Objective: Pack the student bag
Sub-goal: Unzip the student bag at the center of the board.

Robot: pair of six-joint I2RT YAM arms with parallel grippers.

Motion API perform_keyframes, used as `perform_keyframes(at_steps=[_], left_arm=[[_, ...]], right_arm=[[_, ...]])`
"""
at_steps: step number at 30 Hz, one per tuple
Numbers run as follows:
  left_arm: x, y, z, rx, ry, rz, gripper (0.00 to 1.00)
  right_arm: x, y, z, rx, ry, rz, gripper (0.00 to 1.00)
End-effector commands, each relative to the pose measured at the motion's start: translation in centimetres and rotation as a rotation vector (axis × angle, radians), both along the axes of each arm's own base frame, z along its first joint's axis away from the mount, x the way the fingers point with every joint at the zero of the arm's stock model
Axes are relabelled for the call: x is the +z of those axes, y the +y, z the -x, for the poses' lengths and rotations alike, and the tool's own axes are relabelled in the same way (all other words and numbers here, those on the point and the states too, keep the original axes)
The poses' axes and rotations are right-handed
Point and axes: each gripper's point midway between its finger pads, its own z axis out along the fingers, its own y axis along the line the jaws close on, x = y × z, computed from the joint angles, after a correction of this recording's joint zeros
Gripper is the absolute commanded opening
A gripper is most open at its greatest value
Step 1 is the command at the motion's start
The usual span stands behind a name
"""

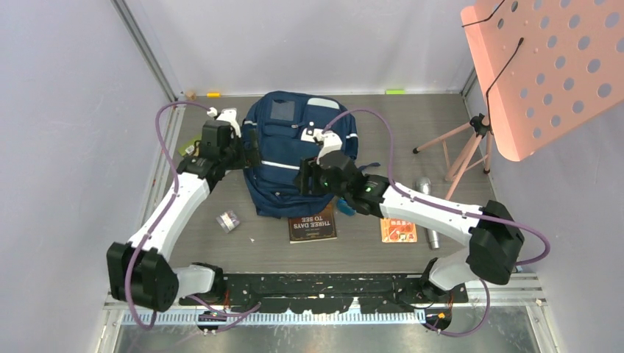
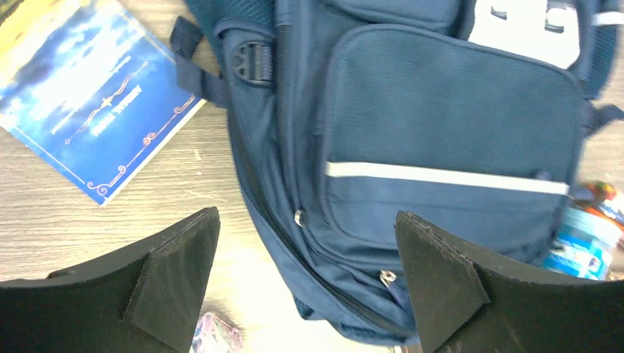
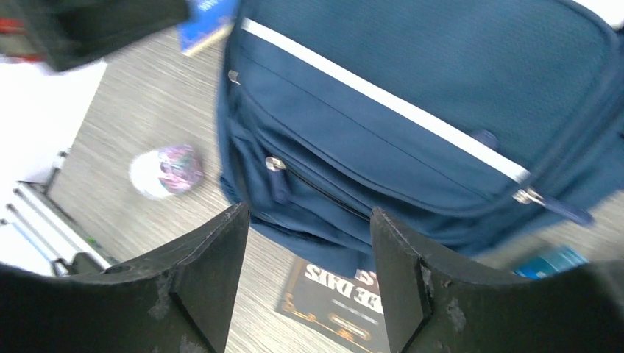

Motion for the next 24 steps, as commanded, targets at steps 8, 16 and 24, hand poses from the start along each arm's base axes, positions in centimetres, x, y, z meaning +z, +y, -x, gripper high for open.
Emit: perform_keyframes(at_steps=[8,16,24], left_arm=[[0.1,-7.6,8.8,-0.273,-0.013,0.081,0.9],[-2.4,-9.8,10.3,-0.317,0.019,0.178,0.8],[-3.0,-10.4,10.0,-0.351,0.004,0.169,0.7]], right_arm=[[-5.4,-8.7,-3.4,-0.163,0.074,0.147,0.73],[-5.2,-7.3,-6.0,-0.219,0.137,-0.014,0.71],[-6.7,-6.9,-7.6,-0.323,0.195,-0.038,0.65]])
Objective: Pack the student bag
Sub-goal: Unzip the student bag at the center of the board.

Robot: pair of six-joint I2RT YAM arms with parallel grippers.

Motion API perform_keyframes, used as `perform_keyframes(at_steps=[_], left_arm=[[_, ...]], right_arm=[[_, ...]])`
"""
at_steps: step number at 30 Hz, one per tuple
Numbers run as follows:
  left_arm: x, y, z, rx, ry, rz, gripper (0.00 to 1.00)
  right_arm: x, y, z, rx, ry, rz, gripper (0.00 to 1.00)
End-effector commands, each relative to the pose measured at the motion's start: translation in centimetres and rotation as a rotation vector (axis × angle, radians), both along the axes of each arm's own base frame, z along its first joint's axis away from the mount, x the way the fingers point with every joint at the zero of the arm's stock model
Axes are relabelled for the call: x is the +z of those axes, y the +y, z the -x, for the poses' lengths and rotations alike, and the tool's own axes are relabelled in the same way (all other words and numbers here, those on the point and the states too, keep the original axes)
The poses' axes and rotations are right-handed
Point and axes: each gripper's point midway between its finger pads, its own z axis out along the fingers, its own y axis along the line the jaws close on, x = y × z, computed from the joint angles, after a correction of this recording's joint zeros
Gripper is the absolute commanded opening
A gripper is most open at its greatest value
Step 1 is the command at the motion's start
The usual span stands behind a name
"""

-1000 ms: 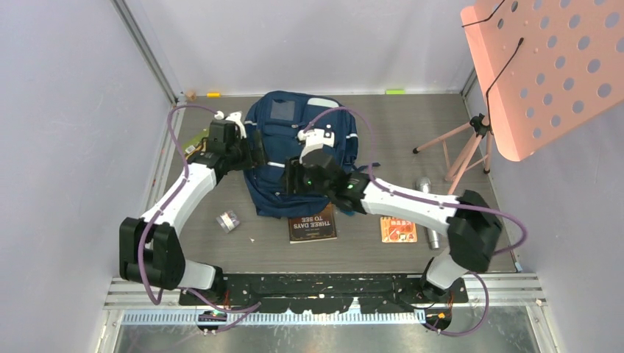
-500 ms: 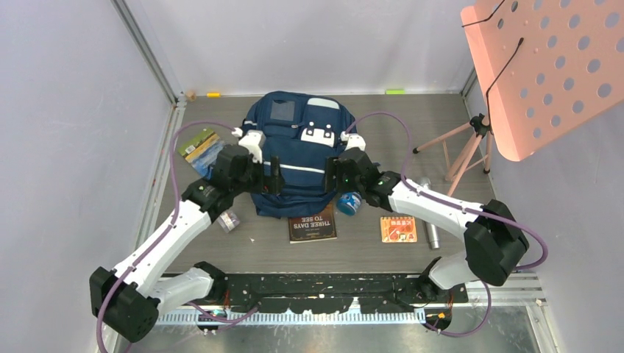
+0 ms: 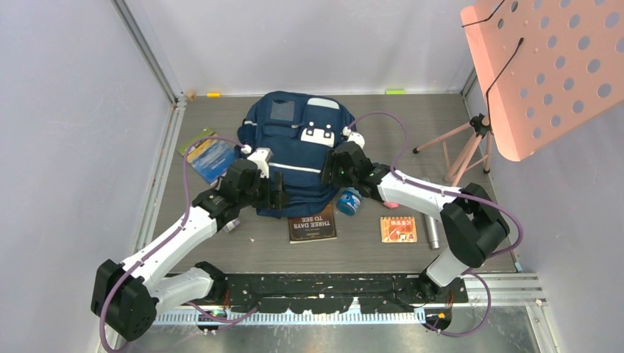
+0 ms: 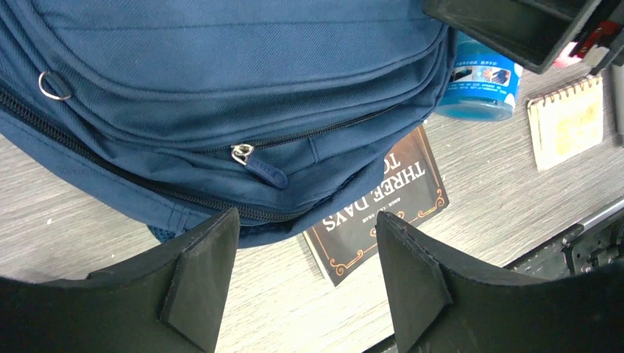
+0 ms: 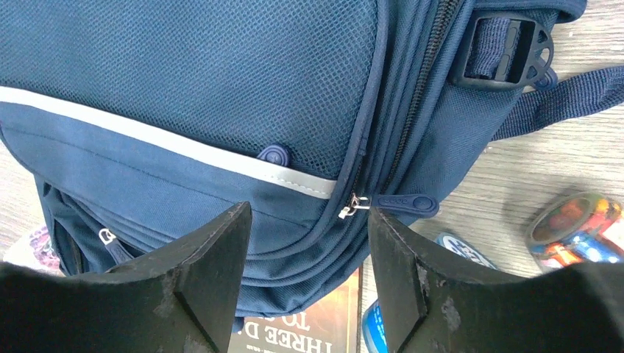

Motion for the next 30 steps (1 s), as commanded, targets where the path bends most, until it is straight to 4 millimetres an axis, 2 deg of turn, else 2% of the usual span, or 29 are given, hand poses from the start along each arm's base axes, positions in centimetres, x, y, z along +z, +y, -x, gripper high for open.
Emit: perform_keyframes(at_steps=[1,5,8,14,19,20,21,22,24,25,26,28,30], left_arm=[[1.5,-1.2,-1.0,-0.025,-0.073,0.05,0.7],[2.0,-1.1,-1.1,-0.016,-0.087,0.057,0.68],[2.2,-1.0,-1.0,0.0,-0.084,0.07,0.66],[2.0,-1.0,-0.8,0.022,-0.061,0.083,0.65],[1.9,-1.0,-0.8,0.003,-0.062,0.066,0.65],[1.8,-1.0,-0.8,-0.002,-0.062,0.059,0.65],[1.9,-1.0,-0.9,-0.006,-0.063,0.05,0.65],[1.9,-0.9,-1.0,-0.008,-0.065,0.041,0.65],[2.1,-0.8,-1.3,-0.008,-0.072,0.028,0.65],[2.2,-0.8,-1.4,-0.006,-0.076,0.021,0.65],[2.1,-0.7,-1.6,-0.004,-0.078,0.014,0.65],[2.1,-0.6,-2.0,0.007,-0.083,-0.004,0.65],[2.0,0.0,-2.7,0.04,-0.088,-0.035,0.65]], right_arm=[[2.6,1.3,-2.3,-0.073,-0.059,-0.095,0.65],[2.6,1.7,-3.0,-0.091,-0.058,-0.102,0.61],[1.8,1.5,-3.5,-0.146,-0.022,-0.09,0.57],[-1.2,0.5,-2.7,-0.237,0.066,-0.075,0.55],[-3.0,1.6,-3.3,-0.212,0.087,-0.072,0.55],[-2.7,1.9,-3.7,-0.208,0.087,-0.069,0.54],[-3.3,2.0,-3.7,-0.206,0.1,-0.052,0.51],[-2.9,2.2,-4.0,-0.208,0.103,-0.05,0.49],[-2.8,2.4,-4.3,-0.216,0.109,-0.056,0.31],[-2.5,2.6,-4.4,-0.219,0.107,-0.064,0.26],[-2.3,2.7,-4.4,-0.226,0.108,-0.076,0.15],[-1.3,2.8,-4.6,-0.236,0.099,-0.102,0.03],[0.3,2.8,-4.8,-0.25,0.075,-0.135,0.01]])
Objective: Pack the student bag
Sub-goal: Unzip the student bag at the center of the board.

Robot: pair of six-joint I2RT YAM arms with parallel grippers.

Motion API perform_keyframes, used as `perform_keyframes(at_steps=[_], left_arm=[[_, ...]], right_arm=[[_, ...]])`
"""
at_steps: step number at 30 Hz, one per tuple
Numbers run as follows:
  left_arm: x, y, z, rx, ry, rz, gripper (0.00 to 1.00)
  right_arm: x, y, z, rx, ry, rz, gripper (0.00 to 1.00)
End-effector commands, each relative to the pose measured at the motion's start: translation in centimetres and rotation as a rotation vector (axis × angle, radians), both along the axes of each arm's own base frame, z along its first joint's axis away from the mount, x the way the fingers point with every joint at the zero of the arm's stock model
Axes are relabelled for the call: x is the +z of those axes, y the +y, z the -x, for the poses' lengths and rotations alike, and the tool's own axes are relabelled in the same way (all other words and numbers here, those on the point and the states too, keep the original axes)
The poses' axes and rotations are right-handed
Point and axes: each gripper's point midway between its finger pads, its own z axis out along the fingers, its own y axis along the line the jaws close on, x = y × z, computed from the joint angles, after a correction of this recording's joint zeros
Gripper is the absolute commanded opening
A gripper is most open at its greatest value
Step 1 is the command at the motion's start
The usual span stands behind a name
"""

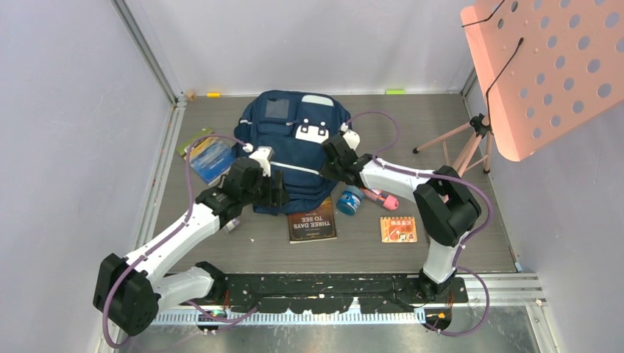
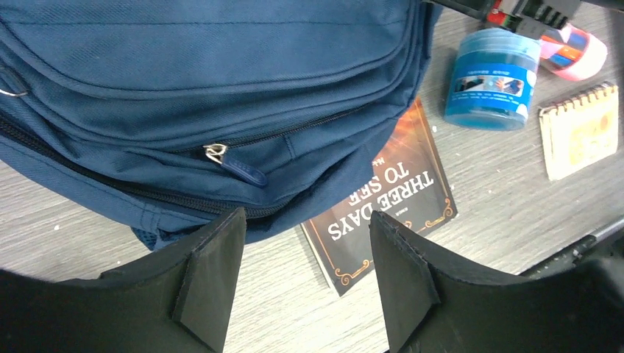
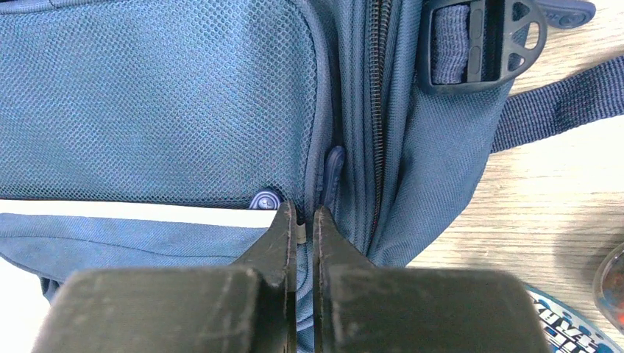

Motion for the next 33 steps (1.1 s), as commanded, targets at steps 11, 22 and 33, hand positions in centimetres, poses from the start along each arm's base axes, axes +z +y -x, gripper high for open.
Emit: perform_keyframes(at_steps=[11,22,33], left_arm=[[3.5,-0.1,-4.6,0.084,-0.135,-0.038,0.58],[1.1,-0.2,-4.3,0.116,-0.104,-0.004,0.49],[-1.4,0.9,-3.0,0.179,0.007,-0.04,0.4]], right_arm=[[12.8,-0.9,-1.4,-0.158,-0.238,-0.244,0.0],[14.9,-1.6,-1.4,-0.206,-0.283,-0.319,0.0],[15.0,-1.4,-1.7,-0.199,-0.286,-0.315,0.01]])
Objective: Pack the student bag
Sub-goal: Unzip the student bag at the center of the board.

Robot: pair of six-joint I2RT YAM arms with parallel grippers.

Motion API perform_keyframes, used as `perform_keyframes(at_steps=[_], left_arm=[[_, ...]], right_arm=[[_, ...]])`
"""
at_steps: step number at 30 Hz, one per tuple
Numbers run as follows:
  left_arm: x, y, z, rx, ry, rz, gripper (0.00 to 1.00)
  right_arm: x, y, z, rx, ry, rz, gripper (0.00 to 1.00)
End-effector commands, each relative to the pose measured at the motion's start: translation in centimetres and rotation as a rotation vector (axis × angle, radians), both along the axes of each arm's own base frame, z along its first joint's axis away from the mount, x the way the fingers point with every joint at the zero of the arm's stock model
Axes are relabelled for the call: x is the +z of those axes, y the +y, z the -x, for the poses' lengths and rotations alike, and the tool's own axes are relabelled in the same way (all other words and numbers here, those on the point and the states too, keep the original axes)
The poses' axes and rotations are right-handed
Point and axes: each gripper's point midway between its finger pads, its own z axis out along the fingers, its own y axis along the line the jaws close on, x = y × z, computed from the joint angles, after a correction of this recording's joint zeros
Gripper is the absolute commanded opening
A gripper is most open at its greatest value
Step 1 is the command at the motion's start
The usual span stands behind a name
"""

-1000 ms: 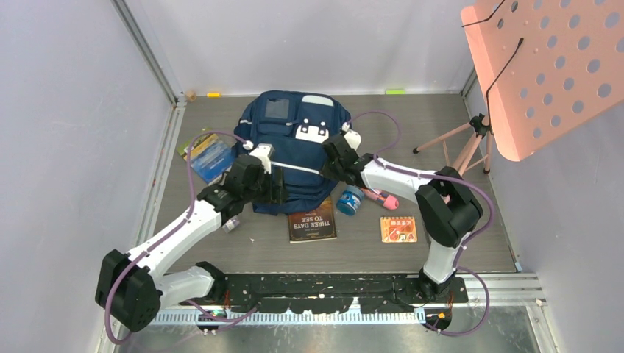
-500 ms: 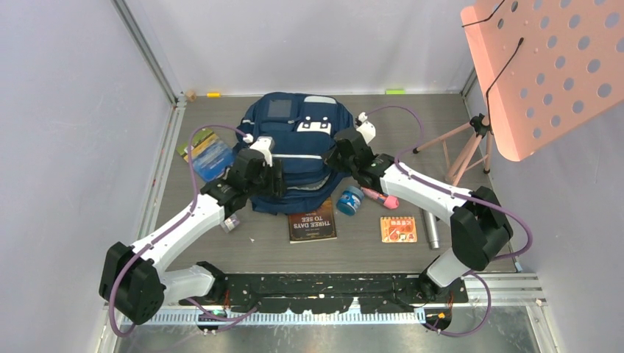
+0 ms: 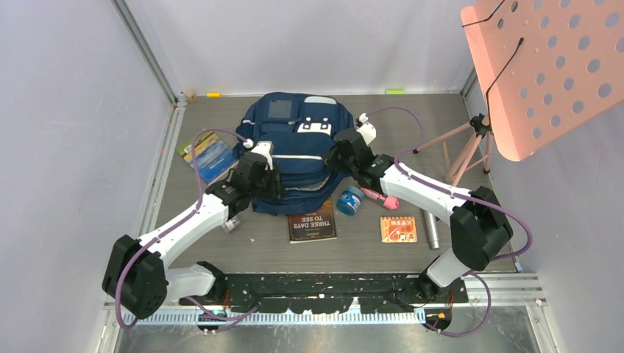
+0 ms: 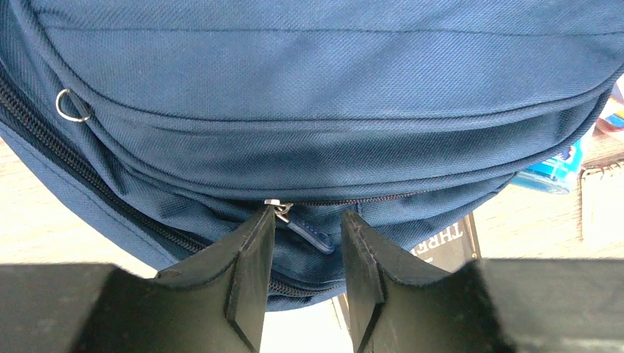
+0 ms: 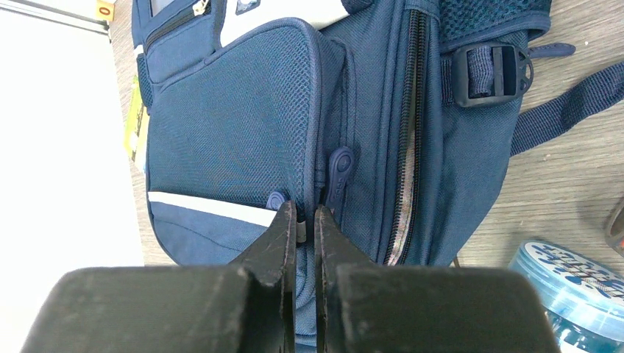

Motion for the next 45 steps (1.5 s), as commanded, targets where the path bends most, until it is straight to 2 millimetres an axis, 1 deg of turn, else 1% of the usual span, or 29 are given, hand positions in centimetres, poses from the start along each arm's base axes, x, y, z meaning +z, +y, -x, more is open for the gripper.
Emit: perform_keyframes(at_steps=[1,8,10,13,15,17,22,25,26,30,32,38,42,45], left_arm=[[-0.3,0.4,0.4,0.052,0.009,0.021,0.4],[-1.5,0.7,0.7,0.079,0.056,0.013,0.41],[-1.8,0.6,0.6,0.077,0.07,0.004,0.4],[-2.2,-0.2,0.5,0.055,0.084,0.027,0.29],[-2.2,-0.5,0.4,0.052,0.087,0.034,0.16],[-1.8,-0.2,0.0,0.065,0.075,0.021,0.01],[0.0,1.9,-0.7,0.088,0.021,-0.082,0.0],[1.2,3.0,-0.9,0.091,-0.002,-0.115,0.0],[1.5,3.4,-1.0,0.092,-0.009,-0.128,0.0],[2.6,5.7,-1.5,0.111,-0.025,-0.188,0.0],[3.2,6.5,-1.9,0.115,-0.037,-0.199,0.0],[5.0,8.1,-3.4,0.098,-0.073,-0.247,0.0],[5.1,9.7,-4.6,0.125,-0.046,-0.27,0.0],[5.0,10.6,-6.1,0.143,-0.042,-0.279,0.0]], right_arm=[[5.7,-0.1,-2.0,-0.07,-0.143,-0.106,0.0],[5.5,-0.3,-2.0,-0.076,-0.143,-0.097,0.0],[5.5,-0.4,-2.0,-0.079,-0.144,-0.096,0.0],[5.8,-0.6,-2.0,-0.086,-0.151,-0.097,0.0],[5.9,-0.7,-2.0,-0.09,-0.156,-0.093,0.0],[6.0,-1.0,-1.9,-0.097,-0.16,-0.087,0.0],[5.9,-2.3,-1.7,-0.123,-0.169,-0.037,0.0],[6.4,-3.5,-1.7,-0.155,-0.19,-0.008,0.0],[6.3,-3.9,-1.7,-0.163,-0.189,0.006,0.0],[6.6,-4.6,-1.8,-0.171,-0.195,0.014,0.0],[6.7,-4.7,-1.9,-0.17,-0.196,0.016,0.0],[6.6,-4.8,-1.9,-0.158,-0.192,0.022,0.0],[6.6,-4.4,-1.9,-0.128,-0.192,0.028,0.0],[6.6,-3.8,-1.8,-0.092,-0.187,0.026,0.0]])
